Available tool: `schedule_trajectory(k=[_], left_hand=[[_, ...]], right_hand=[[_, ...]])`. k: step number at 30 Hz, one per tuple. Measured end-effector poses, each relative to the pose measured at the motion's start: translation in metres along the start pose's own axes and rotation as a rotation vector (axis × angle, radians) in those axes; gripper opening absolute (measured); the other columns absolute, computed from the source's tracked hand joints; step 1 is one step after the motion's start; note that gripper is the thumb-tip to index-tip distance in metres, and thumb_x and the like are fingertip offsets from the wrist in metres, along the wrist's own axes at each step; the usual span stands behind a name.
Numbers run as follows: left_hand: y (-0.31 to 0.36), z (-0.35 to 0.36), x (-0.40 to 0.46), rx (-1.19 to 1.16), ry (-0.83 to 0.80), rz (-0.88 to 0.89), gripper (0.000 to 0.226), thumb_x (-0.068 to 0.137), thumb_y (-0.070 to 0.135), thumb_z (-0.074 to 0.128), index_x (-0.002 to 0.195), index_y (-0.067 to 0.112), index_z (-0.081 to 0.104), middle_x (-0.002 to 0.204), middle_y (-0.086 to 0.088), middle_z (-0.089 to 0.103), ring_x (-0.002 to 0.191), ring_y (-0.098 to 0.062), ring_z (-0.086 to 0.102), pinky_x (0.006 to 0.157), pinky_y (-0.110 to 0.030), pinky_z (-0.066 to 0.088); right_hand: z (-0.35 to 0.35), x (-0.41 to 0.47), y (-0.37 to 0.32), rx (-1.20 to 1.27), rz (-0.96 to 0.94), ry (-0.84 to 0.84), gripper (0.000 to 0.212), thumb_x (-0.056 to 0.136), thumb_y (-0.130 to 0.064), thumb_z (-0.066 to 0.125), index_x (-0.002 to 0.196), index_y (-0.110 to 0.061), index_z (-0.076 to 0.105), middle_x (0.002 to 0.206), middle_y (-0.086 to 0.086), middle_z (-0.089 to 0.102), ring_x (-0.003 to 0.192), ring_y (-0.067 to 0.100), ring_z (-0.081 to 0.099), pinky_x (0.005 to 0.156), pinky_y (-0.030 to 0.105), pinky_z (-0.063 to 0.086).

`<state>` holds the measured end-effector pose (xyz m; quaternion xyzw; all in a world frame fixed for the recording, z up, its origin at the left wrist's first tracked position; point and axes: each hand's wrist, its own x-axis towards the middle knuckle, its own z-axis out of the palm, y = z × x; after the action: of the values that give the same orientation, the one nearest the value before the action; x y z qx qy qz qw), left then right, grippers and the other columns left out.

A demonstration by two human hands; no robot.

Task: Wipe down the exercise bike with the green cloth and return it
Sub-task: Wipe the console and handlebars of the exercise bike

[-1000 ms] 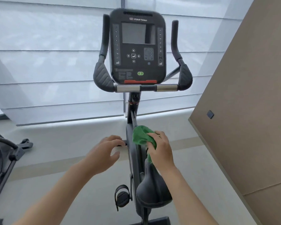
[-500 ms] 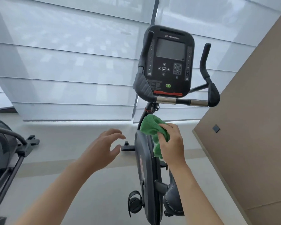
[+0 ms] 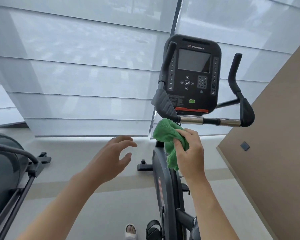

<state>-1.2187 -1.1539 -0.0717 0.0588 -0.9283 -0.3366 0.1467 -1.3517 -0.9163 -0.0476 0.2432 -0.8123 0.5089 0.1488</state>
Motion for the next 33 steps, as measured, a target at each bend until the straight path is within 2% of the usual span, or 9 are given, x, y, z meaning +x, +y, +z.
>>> schedule_trajectory(k=[5,11,18,26,33], left_hand=[[-0.005,-0.001,0.069,0.027,-0.002,0.018,0.032,0.099,0.021,0.064,0.126,0.038,0.068,0.138,0.026,0.054,0.129,-0.003,0.052,0.106,-0.029,0.043],[-0.007,0.004,0.155,0.038,0.005,0.041,0.031,0.101,0.025,0.063,0.127,0.042,0.066,0.138,0.033,0.05,0.129,0.007,0.047,0.099,-0.019,0.039],[-0.008,0.014,0.217,-0.04,0.018,0.137,0.035,0.098,0.015,0.065,0.123,0.04,0.068,0.135,0.028,0.054,0.133,0.001,0.05,0.105,-0.021,0.042],[-0.034,0.014,0.293,-0.087,-0.039,0.189,0.034,0.099,0.017,0.064,0.124,0.041,0.067,0.135,0.028,0.054,0.132,0.005,0.048,0.104,-0.012,0.035],[-0.078,0.007,0.355,-0.182,-0.144,0.261,0.035,0.099,0.013,0.065,0.123,0.037,0.07,0.135,0.025,0.056,0.131,0.002,0.051,0.108,-0.022,0.043]], right_hand=[[0.012,0.057,0.013,0.031,-0.019,0.055,0.031,0.098,-0.007,0.07,0.129,-0.011,0.071,0.126,-0.003,0.062,0.12,0.009,0.06,0.107,0.026,0.051],[-0.002,0.137,0.034,0.046,-0.003,0.147,0.023,0.099,-0.011,0.07,0.121,-0.015,0.074,0.123,-0.006,0.064,0.119,0.008,0.062,0.105,0.025,0.051],[-0.001,0.191,0.046,0.046,-0.012,0.18,0.024,0.098,-0.009,0.071,0.12,-0.02,0.074,0.122,-0.009,0.066,0.118,0.001,0.061,0.098,0.008,0.045],[0.026,0.243,0.044,-0.024,-0.016,0.202,0.025,0.099,-0.011,0.071,0.122,-0.017,0.074,0.126,-0.006,0.065,0.122,0.008,0.061,0.101,0.012,0.046],[0.086,0.256,0.033,-0.147,0.069,0.178,0.027,0.098,-0.012,0.072,0.124,-0.017,0.073,0.126,-0.01,0.061,0.122,0.006,0.061,0.1,0.011,0.047]])
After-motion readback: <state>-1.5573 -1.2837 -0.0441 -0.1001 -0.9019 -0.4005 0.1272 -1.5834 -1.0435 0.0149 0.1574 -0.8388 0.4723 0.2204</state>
